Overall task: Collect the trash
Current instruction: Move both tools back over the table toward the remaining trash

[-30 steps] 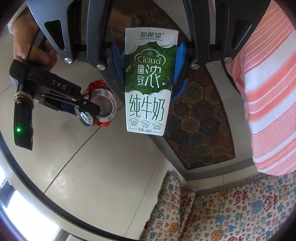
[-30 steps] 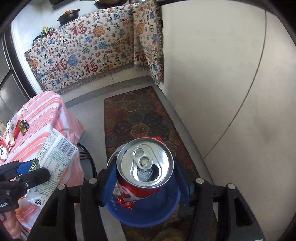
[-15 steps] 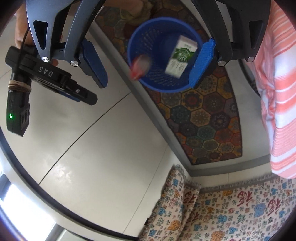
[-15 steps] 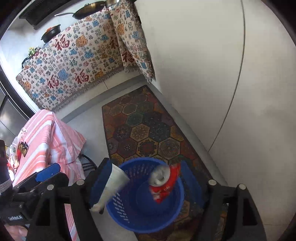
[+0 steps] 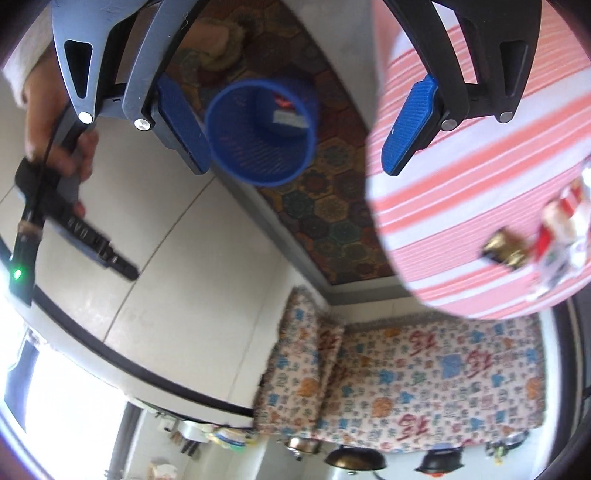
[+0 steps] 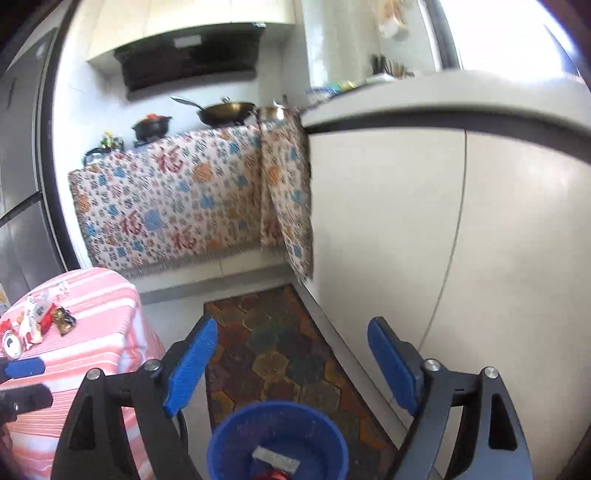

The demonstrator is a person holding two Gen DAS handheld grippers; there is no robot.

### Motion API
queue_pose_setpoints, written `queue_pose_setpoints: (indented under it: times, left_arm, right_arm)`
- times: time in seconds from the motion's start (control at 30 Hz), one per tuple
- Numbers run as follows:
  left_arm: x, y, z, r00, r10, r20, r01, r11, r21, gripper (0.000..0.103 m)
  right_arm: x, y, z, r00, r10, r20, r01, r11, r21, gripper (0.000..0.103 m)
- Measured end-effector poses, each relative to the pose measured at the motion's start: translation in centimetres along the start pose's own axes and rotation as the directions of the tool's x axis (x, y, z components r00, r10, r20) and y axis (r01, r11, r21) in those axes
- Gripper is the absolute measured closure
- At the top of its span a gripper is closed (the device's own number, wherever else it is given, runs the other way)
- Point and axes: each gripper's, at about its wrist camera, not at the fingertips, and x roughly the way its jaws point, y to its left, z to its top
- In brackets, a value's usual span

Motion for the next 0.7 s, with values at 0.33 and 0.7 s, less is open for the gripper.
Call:
queue_pose_setpoints:
  times: [0.33,0.7]
  left_arm:
    - [-4.4,13.4,-6.7,0.949,0.312,-0.042,-0.315,0.945,-0.087,0.009]
    - [-6.9,25.5,-9.9,0.892,0.431,-0.137,-0.451,0.869,-0.205,0.009]
  right_arm:
    - [-2.5,14.5,-2.3,0.959,0.271,-0.085,-0.280,0.950,-0.138,0.017]
    - [-2.1,32.3,-9.4,0.825,0.408,-0.392,-0.508,0.839,-0.196,0.017]
